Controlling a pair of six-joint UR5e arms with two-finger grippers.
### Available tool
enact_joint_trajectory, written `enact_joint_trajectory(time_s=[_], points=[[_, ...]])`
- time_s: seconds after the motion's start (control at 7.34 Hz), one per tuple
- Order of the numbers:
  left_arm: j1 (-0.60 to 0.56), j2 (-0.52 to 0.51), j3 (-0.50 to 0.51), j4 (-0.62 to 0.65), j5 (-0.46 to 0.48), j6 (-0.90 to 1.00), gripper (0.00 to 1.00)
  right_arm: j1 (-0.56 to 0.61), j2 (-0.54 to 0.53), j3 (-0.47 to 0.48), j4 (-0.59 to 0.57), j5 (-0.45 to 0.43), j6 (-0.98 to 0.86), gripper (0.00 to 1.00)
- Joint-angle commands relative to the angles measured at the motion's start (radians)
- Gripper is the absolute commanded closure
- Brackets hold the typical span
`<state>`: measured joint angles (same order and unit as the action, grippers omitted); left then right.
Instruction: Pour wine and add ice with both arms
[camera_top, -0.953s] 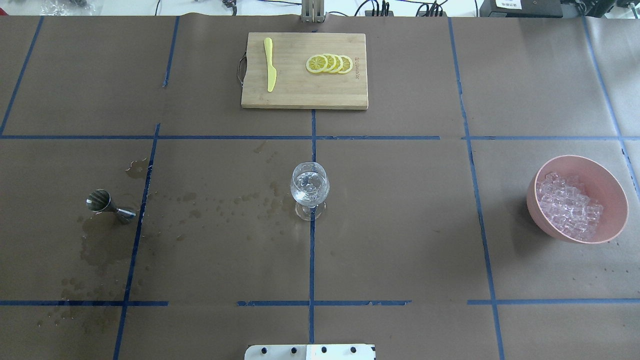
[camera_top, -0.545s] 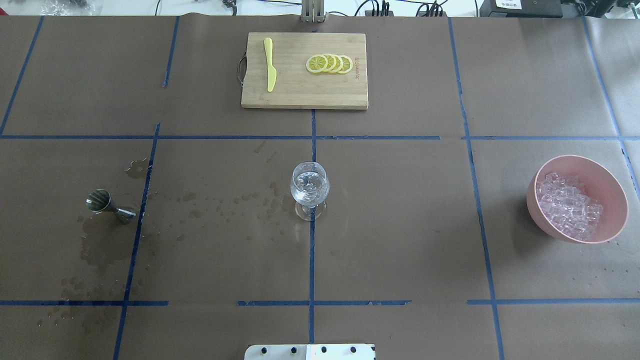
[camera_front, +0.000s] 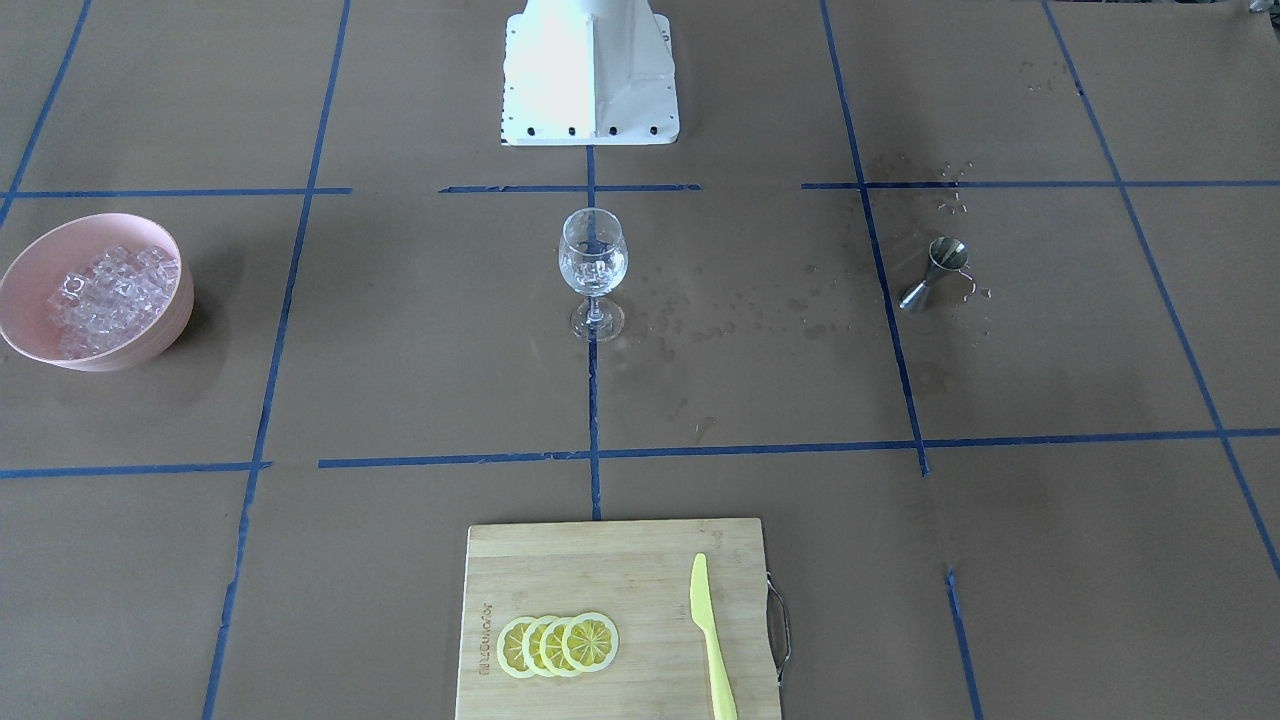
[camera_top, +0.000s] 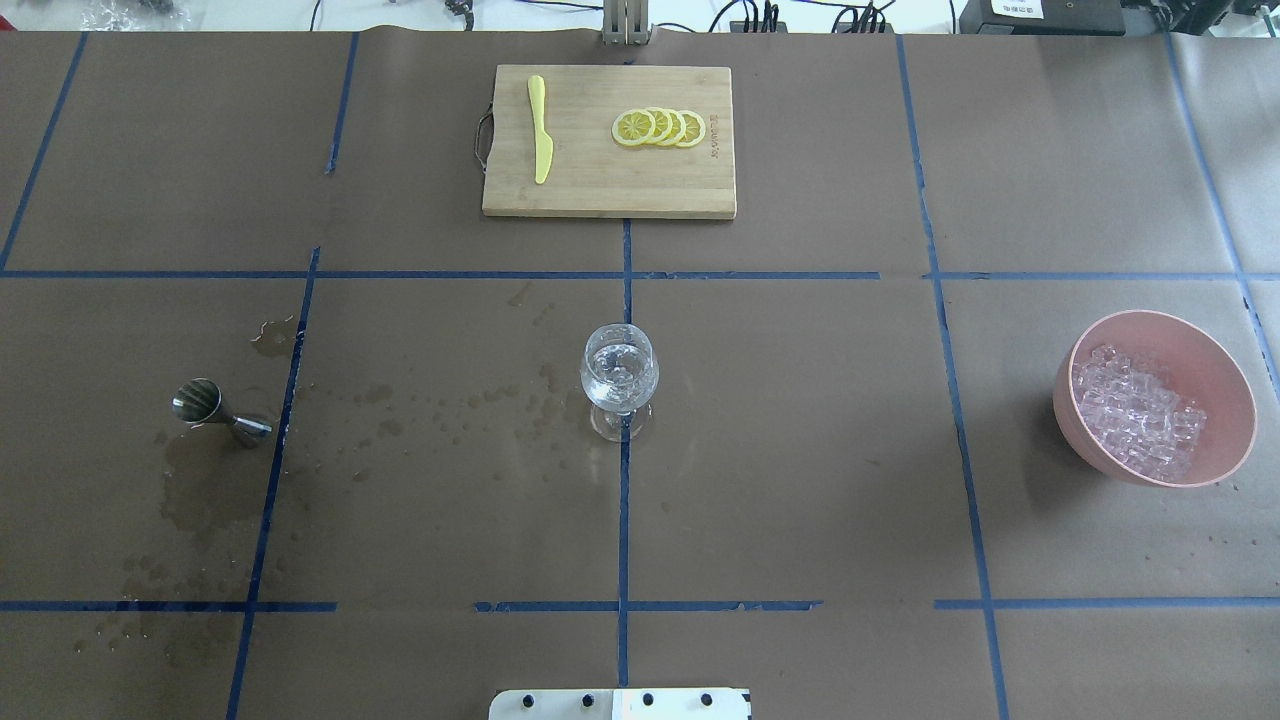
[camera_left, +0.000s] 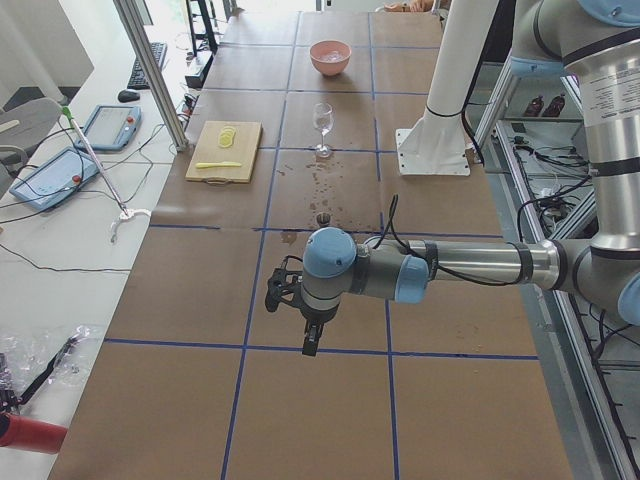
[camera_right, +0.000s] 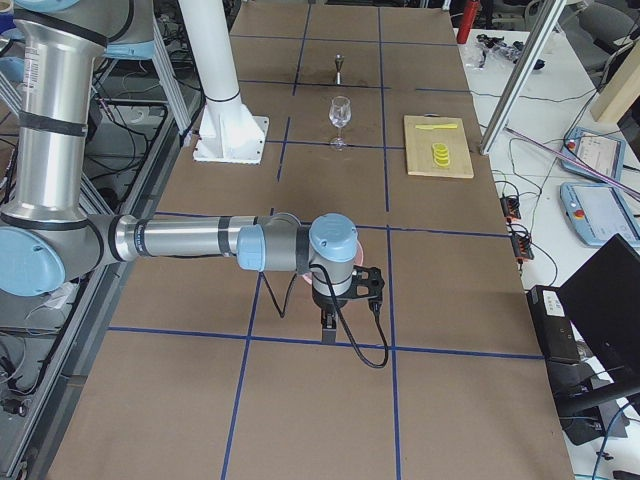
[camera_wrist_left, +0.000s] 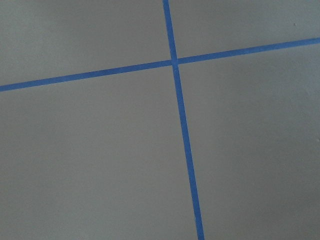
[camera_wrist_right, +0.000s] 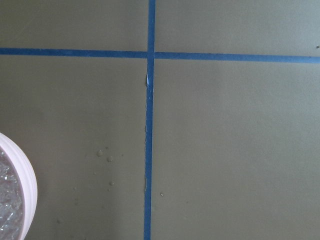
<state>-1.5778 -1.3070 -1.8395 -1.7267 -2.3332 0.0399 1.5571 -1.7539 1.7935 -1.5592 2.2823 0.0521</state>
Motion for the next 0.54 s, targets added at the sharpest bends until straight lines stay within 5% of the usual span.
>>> enact_joint_trajectory(time_s=[0.0,0.41], points=[[0.002,0.0,-0.001,0.001,0.0,0.0,0.0,-0.008,0.001,-0.032,0.091,0.0,0.071,0.0],[0.002,-0.002,-0.003,-0.001,0.0,0.0,0.0,-0.015,0.001,-0.02,0.088,0.013,0.072,0.0]])
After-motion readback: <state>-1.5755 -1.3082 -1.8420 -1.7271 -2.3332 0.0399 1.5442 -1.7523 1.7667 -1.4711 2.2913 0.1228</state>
